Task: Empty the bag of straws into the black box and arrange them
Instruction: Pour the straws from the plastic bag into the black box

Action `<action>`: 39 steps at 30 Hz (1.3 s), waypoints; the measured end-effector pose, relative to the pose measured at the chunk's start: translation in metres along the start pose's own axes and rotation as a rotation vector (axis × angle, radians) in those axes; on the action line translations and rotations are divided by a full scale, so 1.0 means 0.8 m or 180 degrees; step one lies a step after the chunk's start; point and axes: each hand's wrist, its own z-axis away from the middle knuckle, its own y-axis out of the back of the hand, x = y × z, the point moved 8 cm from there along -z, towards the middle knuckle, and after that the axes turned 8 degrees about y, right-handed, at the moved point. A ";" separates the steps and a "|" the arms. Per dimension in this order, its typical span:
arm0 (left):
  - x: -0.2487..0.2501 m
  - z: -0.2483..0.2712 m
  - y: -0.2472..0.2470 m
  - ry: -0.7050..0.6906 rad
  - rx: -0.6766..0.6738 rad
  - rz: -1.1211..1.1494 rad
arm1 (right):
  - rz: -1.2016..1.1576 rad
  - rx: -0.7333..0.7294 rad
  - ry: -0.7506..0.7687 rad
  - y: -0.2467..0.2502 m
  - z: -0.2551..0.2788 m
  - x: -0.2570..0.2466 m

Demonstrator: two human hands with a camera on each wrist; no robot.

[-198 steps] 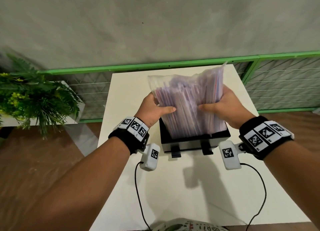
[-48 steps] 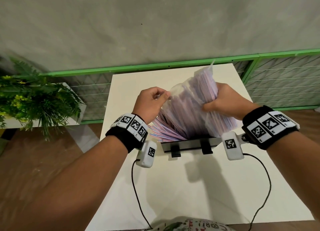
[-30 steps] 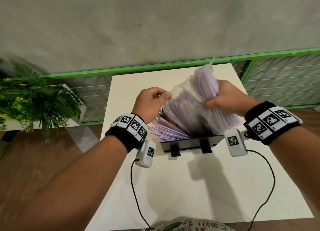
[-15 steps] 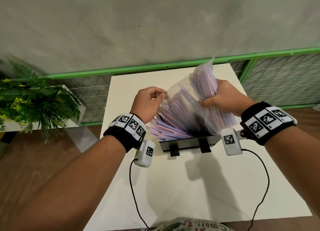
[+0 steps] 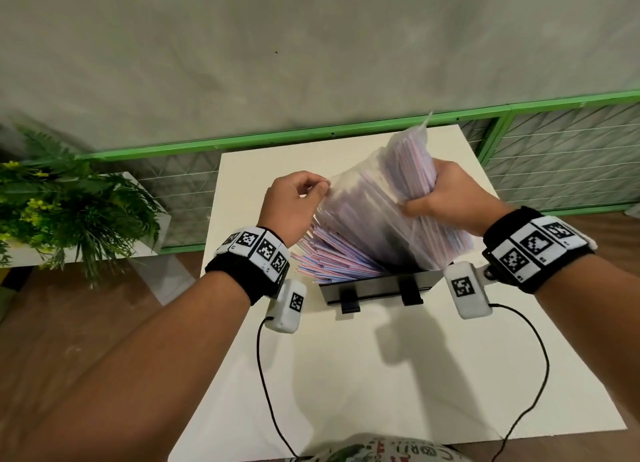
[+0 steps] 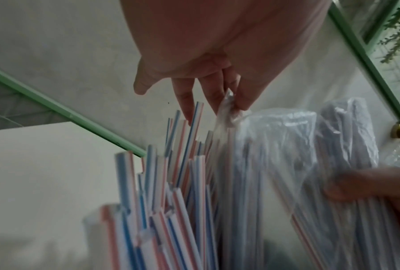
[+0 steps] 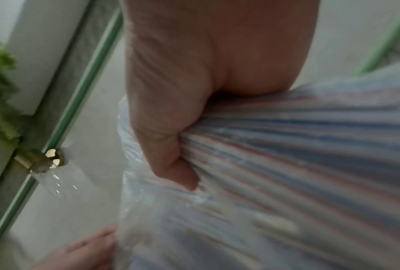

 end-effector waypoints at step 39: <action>0.012 -0.001 0.009 -0.0019 0.0194 -0.0073 | 0.0149 -0.0130 -0.0048 0.029 -0.004 0.010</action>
